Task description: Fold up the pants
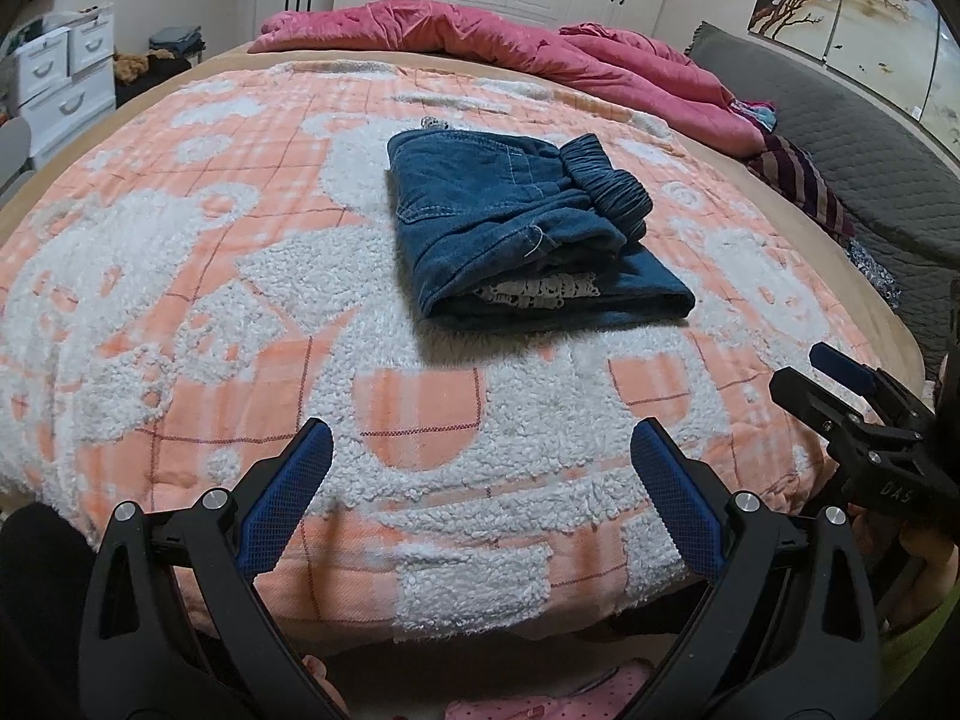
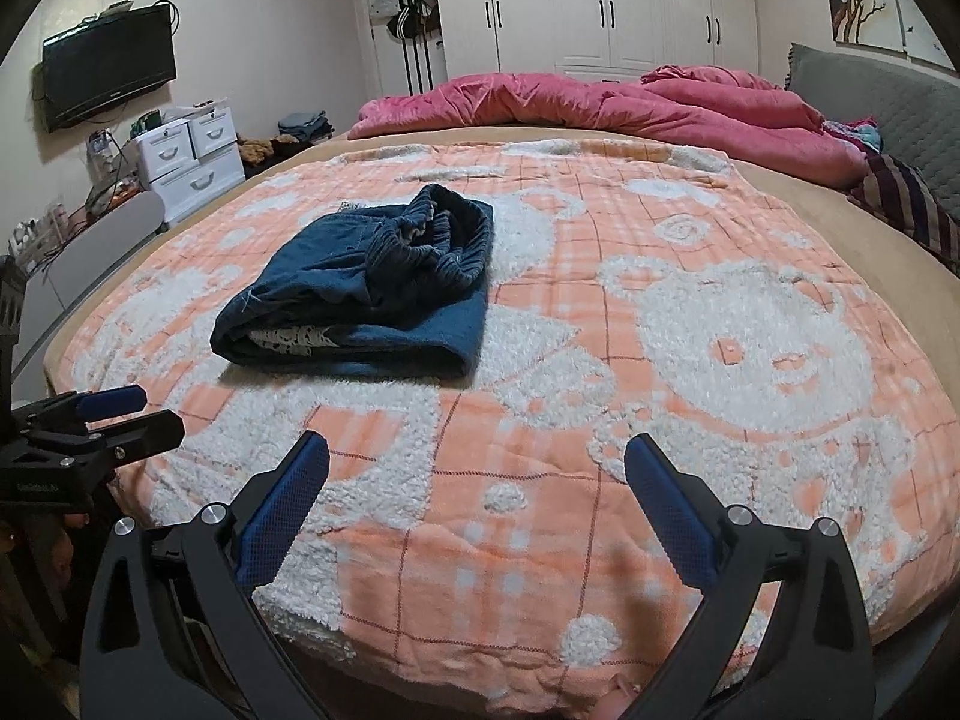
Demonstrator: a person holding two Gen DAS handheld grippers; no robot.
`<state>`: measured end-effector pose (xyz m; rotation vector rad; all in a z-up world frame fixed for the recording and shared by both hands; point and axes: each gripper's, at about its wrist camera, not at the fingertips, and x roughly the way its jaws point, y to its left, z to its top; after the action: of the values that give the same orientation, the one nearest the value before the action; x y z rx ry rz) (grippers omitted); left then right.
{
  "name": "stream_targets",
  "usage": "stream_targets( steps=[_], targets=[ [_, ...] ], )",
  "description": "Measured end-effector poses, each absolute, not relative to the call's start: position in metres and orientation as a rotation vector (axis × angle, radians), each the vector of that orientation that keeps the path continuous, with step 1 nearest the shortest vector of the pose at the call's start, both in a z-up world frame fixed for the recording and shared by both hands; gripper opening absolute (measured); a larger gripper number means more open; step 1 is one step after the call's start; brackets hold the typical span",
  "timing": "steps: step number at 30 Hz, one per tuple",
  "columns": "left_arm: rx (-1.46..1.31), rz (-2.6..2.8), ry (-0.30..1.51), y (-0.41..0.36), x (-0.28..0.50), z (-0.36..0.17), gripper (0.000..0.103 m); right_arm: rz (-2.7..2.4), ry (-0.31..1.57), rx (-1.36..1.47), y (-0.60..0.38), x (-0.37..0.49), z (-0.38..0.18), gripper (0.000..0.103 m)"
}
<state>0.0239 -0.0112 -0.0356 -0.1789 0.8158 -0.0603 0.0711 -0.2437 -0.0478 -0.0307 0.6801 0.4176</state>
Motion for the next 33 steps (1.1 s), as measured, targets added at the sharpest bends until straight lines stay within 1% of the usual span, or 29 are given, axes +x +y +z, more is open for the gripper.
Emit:
stream_targets(
  steps=[33],
  targets=[
    [-0.158,-0.027,0.806,-0.0045,0.0209,-0.0295,0.093,0.403,0.675,-0.048,-0.2435,0.0718,-0.0483,0.098]
  ],
)
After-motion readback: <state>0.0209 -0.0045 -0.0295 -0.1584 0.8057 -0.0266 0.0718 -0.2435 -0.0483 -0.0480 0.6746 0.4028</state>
